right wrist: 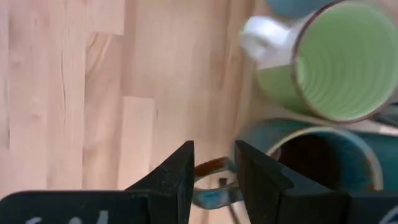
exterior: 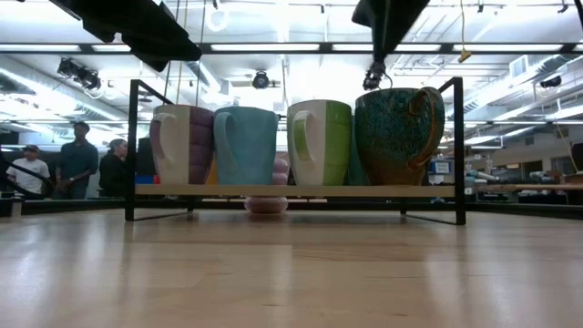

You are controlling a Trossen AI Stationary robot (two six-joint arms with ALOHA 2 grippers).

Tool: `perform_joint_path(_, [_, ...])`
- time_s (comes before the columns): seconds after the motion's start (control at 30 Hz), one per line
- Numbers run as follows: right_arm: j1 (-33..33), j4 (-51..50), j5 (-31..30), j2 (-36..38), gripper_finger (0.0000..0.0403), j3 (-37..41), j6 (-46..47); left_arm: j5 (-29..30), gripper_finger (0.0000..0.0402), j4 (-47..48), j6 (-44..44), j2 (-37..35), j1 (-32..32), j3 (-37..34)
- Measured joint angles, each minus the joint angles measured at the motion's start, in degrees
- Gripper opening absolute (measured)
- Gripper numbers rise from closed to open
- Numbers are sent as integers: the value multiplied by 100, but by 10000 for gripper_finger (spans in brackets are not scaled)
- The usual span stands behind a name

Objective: Place coffee mugs
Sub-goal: Put the brown mug on the shelf

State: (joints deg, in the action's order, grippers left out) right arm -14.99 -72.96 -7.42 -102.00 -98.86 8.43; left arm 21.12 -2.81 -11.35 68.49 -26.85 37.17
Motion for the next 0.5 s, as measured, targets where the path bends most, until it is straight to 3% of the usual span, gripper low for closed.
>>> perform_joint_path(0.5, [-386, 278, 17, -2, 116, 1072, 636, 0, 151, -32, 2, 0, 0, 0])
